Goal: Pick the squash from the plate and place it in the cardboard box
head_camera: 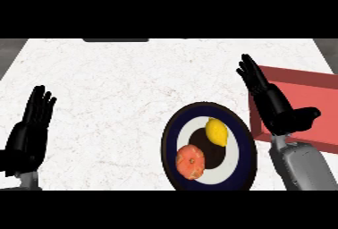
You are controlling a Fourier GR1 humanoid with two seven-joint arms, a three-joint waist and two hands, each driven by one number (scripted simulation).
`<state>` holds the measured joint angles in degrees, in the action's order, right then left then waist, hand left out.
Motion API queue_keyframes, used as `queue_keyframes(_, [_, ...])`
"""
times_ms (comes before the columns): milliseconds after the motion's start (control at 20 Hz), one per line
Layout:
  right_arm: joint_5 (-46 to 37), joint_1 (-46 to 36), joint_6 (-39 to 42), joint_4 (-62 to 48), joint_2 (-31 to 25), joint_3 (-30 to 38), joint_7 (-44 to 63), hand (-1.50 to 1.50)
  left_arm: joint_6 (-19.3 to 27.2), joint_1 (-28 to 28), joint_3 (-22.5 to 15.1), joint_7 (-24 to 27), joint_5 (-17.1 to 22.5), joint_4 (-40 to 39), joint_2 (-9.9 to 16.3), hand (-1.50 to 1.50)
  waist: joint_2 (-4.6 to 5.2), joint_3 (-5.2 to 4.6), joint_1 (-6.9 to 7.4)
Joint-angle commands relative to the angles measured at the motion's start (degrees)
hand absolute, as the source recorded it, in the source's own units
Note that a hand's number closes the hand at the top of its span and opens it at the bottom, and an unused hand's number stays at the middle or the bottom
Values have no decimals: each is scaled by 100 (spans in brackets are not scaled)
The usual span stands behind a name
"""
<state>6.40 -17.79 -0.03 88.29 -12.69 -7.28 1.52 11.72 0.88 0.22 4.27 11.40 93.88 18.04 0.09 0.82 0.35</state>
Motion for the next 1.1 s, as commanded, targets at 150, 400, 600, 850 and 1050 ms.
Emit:
queue_keyframes(150, [843, -539, 802, 1161, -443, 501, -109, -150, -793, -691, -229, 104, -463, -221, 812, 0, -33, -79, -231])
queue_keyframes(400, [85, -19, 1472, 1374, -1527, 557, -620, -150, -1353, -1123, -731, -81, -636, -265, 927, 0, -8, -78, -209])
queue_keyframes(600, [-344, 366, 1954, 850, -1683, 714, -2390, -150, -1212, -1245, -1153, -178, -1000, -263, 545, 0, 12, -70, -93])
queue_keyframes(850, [-1582, 416, 1718, 1381, -1913, 233, -2911, -150, -1568, -1392, -855, -249, -761, -380, 747, 0, -8, -79, -72])
queue_keyframes(1050, [-2314, 110, 1918, 1771, -2226, -307, -2106, -150, -1523, -1563, -814, -365, -764, -469, 624, 0, -13, -87, -54])
